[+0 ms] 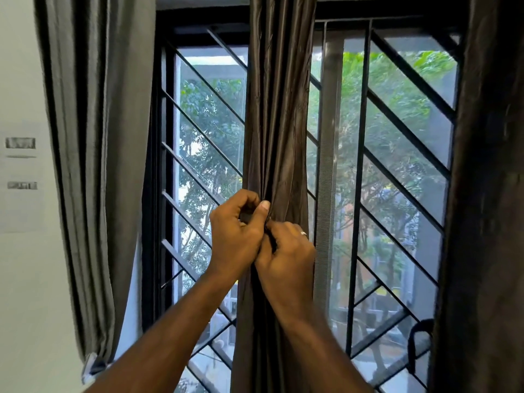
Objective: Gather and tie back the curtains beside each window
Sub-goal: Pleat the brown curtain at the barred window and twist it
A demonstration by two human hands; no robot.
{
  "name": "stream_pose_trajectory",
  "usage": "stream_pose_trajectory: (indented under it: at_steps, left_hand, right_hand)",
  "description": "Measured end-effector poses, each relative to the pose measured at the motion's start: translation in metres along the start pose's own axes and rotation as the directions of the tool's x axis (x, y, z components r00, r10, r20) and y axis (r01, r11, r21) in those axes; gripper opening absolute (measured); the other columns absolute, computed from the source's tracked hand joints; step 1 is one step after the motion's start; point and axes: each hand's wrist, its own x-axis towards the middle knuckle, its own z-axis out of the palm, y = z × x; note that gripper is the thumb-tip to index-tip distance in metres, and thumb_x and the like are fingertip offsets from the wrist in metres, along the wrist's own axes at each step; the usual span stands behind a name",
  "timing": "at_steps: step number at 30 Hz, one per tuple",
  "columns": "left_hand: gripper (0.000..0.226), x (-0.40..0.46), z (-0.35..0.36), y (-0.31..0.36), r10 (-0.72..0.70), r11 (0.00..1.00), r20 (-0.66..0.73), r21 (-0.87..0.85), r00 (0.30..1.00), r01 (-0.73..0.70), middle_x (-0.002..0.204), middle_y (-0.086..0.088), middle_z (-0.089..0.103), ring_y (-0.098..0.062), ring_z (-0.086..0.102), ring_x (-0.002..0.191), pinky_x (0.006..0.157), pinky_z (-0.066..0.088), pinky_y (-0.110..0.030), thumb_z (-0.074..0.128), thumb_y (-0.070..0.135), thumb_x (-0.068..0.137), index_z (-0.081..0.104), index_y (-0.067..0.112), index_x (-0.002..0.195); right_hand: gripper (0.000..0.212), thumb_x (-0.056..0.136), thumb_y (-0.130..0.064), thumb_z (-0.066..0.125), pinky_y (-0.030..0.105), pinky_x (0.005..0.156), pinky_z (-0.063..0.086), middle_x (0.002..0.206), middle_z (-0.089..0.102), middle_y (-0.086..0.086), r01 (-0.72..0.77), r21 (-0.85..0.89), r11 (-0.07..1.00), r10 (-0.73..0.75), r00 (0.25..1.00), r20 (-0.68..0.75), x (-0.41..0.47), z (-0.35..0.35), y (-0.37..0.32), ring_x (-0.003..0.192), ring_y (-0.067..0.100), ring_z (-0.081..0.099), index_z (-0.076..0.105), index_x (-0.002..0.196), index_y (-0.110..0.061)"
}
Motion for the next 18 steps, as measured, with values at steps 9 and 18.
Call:
stream_pose_trajectory:
  at_steps: [9,18]
  left_hand:
    - [0.016,0.006,-0.009,-0.013,-0.122,0.985,-0.067,0.117,0.990,0.130,0.064,0.002,0.058,-0.010,0.052,0.057,0.057,0.046,-0.027,0.072,0.024,0.082,0.061,0.014,0.077]
    - [0.023,0.009,-0.018,-0.012,-0.256,0.967,-0.049,-0.033,0.966,0.254,0.079,-0.024,0.063,-0.024,0.058,0.070,0.074,0.057,-0.048,0.079,0.023,0.080,0.071,0.009,0.096]
  right_hand:
    - [0.014,0.088,-0.024,0.064,0.029,0.080,0.050,0.087,0.074,-0.010,-0.043,0.156,0.987,0.024,0.992,0.120,0.002,-0.019,0.013,0.086,0.010,0.065,0.078,0.086,-0.020]
    - [0.017,0.091,-0.028,0.076,0.027,0.080,0.057,0.109,0.072,-0.002,-0.733,0.380,0.565,0.657,0.678,0.330,0.026,-0.027,0.050,0.094,0.011,0.070,0.069,0.107,-0.028]
